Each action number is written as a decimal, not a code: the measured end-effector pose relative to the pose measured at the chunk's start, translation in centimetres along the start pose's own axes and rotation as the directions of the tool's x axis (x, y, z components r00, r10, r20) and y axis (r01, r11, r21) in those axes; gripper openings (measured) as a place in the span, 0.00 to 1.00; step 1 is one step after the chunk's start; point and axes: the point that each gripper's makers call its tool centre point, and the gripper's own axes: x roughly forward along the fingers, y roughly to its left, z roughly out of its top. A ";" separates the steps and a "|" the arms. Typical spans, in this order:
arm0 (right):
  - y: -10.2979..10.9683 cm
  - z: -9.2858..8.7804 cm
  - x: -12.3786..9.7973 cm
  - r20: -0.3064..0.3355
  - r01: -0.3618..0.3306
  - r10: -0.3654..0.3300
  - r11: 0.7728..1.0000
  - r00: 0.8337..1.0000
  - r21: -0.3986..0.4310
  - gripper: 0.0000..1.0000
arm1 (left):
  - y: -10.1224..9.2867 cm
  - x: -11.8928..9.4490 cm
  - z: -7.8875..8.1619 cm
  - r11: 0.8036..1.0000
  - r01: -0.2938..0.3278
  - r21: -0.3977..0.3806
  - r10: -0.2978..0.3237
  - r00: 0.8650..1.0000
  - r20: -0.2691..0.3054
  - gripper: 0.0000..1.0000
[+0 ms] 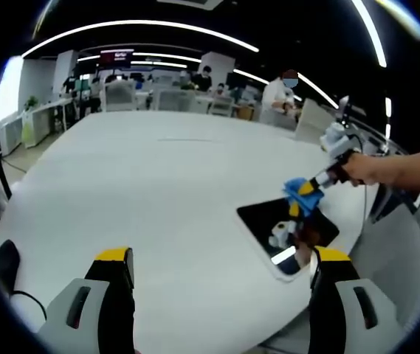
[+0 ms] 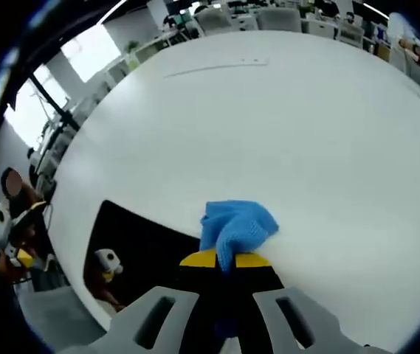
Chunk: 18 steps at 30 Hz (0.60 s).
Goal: Wipe the mirror surface with the cleaning cloth until all visible marks leave the cleaned area.
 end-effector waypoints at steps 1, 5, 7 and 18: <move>0.0 0.0 0.0 0.001 0.000 0.000 1.000 1.000 -0.002 0.00 | 0.0 0.0 0.0 1.000 0.000 0.000 0.000 1.000 0.000 1.00; 0.0 0.0 0.0 0.011 0.000 0.001 0.999 1.000 -0.034 0.00 | 0.1 -0.1 0.1 1.000 -0.005 -0.002 0.005 1.000 0.005 1.00; 0.0 -0.1 0.0 0.022 -0.001 0.002 0.999 1.000 -0.032 0.00 | 0.1 -0.1 0.2 1.000 -0.008 -0.003 0.008 1.000 0.008 1.00; -1.0 -1.1 -2.3 0.046 -0.020 0.021 1.000 0.999 -0.016 0.01 | 0.4 -0.6 -0.2 1.000 -0.016 -0.001 0.016 1.000 0.000 1.00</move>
